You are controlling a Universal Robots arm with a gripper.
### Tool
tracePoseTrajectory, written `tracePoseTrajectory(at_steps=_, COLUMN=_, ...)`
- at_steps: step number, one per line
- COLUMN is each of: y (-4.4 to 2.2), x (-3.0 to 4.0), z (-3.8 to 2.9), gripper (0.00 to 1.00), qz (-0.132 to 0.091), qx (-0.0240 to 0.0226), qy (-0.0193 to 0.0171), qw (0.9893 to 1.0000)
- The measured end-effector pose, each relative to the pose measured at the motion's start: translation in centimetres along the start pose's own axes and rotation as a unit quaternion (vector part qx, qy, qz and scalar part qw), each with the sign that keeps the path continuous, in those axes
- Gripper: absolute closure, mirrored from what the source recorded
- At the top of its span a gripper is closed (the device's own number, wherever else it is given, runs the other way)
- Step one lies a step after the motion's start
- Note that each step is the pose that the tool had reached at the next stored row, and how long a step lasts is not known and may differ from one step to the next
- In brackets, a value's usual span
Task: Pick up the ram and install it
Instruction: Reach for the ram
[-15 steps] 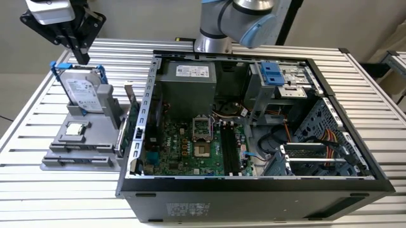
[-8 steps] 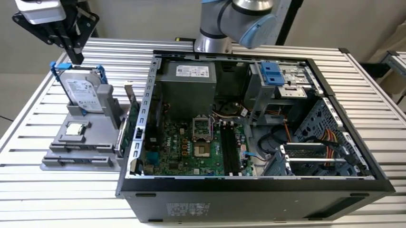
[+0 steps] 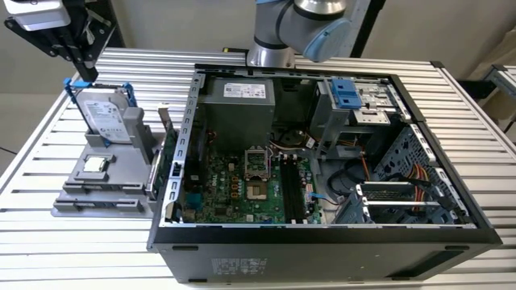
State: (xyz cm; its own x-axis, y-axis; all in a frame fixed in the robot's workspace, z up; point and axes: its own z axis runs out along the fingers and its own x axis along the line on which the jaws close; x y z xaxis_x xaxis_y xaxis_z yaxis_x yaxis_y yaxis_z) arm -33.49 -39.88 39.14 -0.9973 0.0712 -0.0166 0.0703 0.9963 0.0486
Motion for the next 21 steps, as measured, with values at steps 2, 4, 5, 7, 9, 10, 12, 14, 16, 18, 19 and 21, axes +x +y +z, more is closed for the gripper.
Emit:
tracePoseTrajectory(at_steps=2, y=-0.02, x=0.29, z=-0.01, gripper=1.0, qz=0.0, qx=0.0, qy=0.0, qw=1.0)
tracePoseTrajectory(at_steps=4, y=-0.04, x=0.59, z=-0.02, gripper=1.0, qz=0.0, qx=0.0, qy=0.0001, qw=1.0)
tracePoseTrajectory(at_steps=5, y=-0.05, x=0.73, z=-0.02, gripper=1.0, qz=0.0, qx=0.0001, qy=0.0001, qw=1.0)
tracePoseTrajectory(at_steps=7, y=-0.07, x=1.02, z=-0.03, gripper=1.0, qz=0.0, qx=0.0001, qy=0.0001, qw=1.0)
tracePoseTrajectory(at_steps=9, y=-0.09, x=1.29, z=-0.02, gripper=1.0, qz=0.0, qx=0.0001, qy=0.0001, qw=1.0)
tracePoseTrajectory(at_steps=10, y=-0.09, x=1.4, z=-0.03, gripper=1.0, qz=0.0, qx=0.0001, qy=0.0001, qw=1.0)
tracePoseTrajectory(at_steps=12, y=-0.11, x=1.54, z=-0.03, gripper=1.0, qz=0.0, qx=0.0, qy=0.0001, qw=1.0)
tracePoseTrajectory(at_steps=14, y=-0.12, x=1.66, z=-0.03, gripper=1.0, qz=0.0, qx=0.0001, qy=0.0001, qw=1.0)
tracePoseTrajectory(at_steps=16, y=-0.12, x=1.67, z=-0.03, gripper=1.0, qz=0.0, qx=0.0, qy=0.0001, qw=1.0)
tracePoseTrajectory(at_steps=18, y=-0.12, x=1.68, z=-0.04, gripper=1.0, qz=0.0, qx=0.0001, qy=0.0001, qw=1.0)
tracePoseTrajectory(at_steps=19, y=-0.11, x=1.69, z=-0.03, gripper=1.0, qz=0.0, qx=0.0001, qy=0.0002, qw=1.0)
tracePoseTrajectory(at_steps=21, y=-0.2, x=1.7, z=-0.02, gripper=1.0, qz=0.0, qx=0.0001, qy=0.0001, qw=1.0)
